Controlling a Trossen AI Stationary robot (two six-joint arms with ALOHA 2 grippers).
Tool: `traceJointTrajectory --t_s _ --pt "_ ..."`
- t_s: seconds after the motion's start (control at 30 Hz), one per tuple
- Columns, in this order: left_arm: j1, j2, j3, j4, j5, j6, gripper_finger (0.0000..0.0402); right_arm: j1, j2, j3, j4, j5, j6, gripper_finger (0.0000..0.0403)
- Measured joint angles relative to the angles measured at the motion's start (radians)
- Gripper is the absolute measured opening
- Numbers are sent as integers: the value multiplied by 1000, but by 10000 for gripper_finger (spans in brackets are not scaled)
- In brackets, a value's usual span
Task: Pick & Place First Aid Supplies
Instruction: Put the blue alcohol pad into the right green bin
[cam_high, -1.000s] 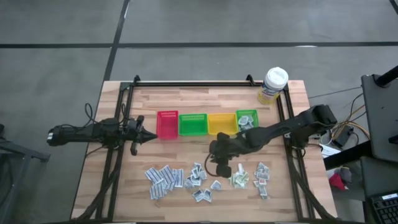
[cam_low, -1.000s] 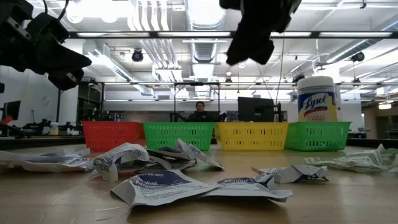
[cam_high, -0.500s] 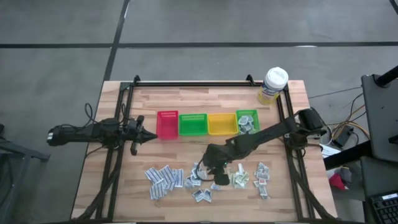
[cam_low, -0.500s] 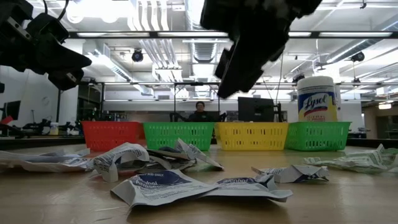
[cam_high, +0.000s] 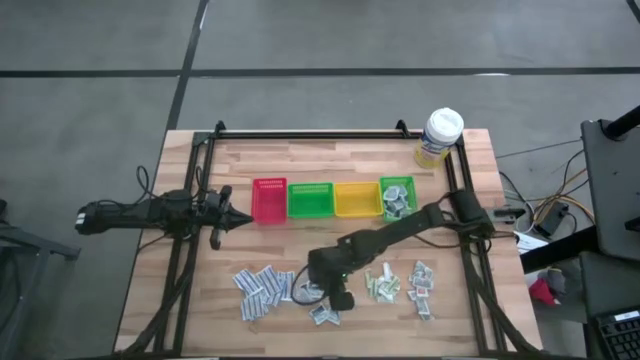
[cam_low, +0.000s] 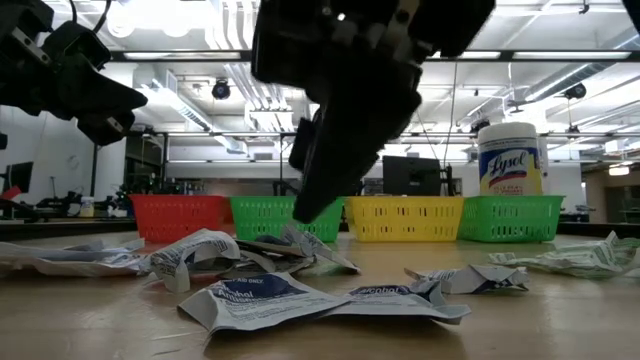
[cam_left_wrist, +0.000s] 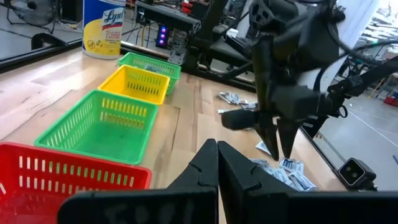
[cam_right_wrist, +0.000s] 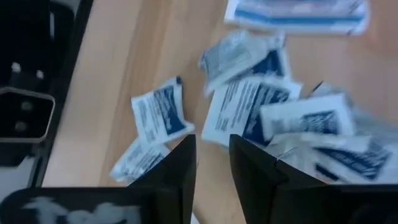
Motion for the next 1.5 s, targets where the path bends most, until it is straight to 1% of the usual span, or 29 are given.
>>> traceJointTrajectory --t_s 0.13,0.37,0.43,0.63,0.83,1.17,1.37,1.43,1.5 --pt "0 0 0 0 0 0 0 0 33 47 -109 -8 -21 82" --pt "0 0 0 0 0 0 0 -1 37 47 -135 -5 -38 78" --pt "0 0 0 0 0 0 0 -1 37 47 -136 14 -43 80" --pt "0 0 0 0 0 0 0 -2 37 46 -184 116 -43 78" --pt "0 0 0 0 0 0 0 -2 37 46 -242 127 -42 73" --pt "0 0 0 0 0 0 0 -1 19 46 -256 127 -50 84" --pt "0 0 0 0 0 0 0 -1 7 48 -249 128 -85 75" --pt "0 0 0 0 0 0 0 0 7 48 -249 143 -108 71" --pt "0 0 0 0 0 0 0 1 6 48 -246 187 -131 69"
